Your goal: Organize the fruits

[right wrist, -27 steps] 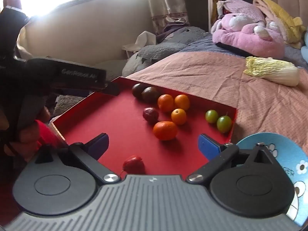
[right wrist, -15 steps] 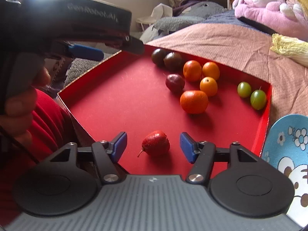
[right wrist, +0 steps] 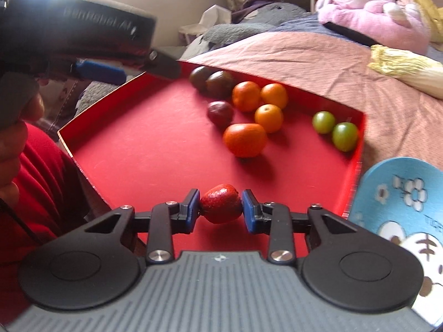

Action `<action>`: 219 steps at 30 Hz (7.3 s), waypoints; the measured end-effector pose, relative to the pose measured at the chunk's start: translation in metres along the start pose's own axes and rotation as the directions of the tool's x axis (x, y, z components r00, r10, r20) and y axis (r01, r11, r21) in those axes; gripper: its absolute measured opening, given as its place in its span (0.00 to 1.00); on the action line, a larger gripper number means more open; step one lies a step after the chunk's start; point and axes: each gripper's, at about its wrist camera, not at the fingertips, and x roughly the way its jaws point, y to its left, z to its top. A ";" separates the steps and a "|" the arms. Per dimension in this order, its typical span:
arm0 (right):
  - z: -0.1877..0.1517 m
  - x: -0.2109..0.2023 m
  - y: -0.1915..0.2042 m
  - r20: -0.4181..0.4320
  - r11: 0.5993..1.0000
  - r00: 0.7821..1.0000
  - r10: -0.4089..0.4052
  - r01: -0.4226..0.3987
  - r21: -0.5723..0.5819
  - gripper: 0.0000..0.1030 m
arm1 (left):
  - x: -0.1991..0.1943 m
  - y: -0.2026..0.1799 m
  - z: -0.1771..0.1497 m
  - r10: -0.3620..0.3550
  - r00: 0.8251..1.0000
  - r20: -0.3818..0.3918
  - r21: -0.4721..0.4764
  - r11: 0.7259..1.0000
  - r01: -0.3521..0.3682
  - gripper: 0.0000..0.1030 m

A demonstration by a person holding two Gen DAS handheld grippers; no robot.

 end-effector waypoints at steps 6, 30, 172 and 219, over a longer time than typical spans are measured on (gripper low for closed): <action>-0.004 -0.015 -0.019 0.029 0.999 0.999 -0.036 0.036 0.018 0.38 | 0.012 -0.006 -0.002 -0.068 0.997 -0.047 -0.023 0.997 0.067 0.72; -0.016 -0.007 -0.030 0.024 0.999 1.000 0.006 -0.007 0.046 0.38 | 0.065 -0.070 -0.019 -0.042 0.989 -0.141 0.232 0.970 0.074 0.73; -0.069 -0.082 -0.139 0.048 0.915 0.943 -0.328 0.305 0.264 0.38 | 0.022 -0.080 -0.031 -0.257 0.966 -0.032 0.266 0.929 0.256 0.37; -0.082 -0.112 -0.102 0.105 0.952 0.962 -0.251 0.226 0.207 0.86 | 0.016 -0.156 -0.038 -0.352 0.933 -0.071 0.377 0.857 0.352 0.37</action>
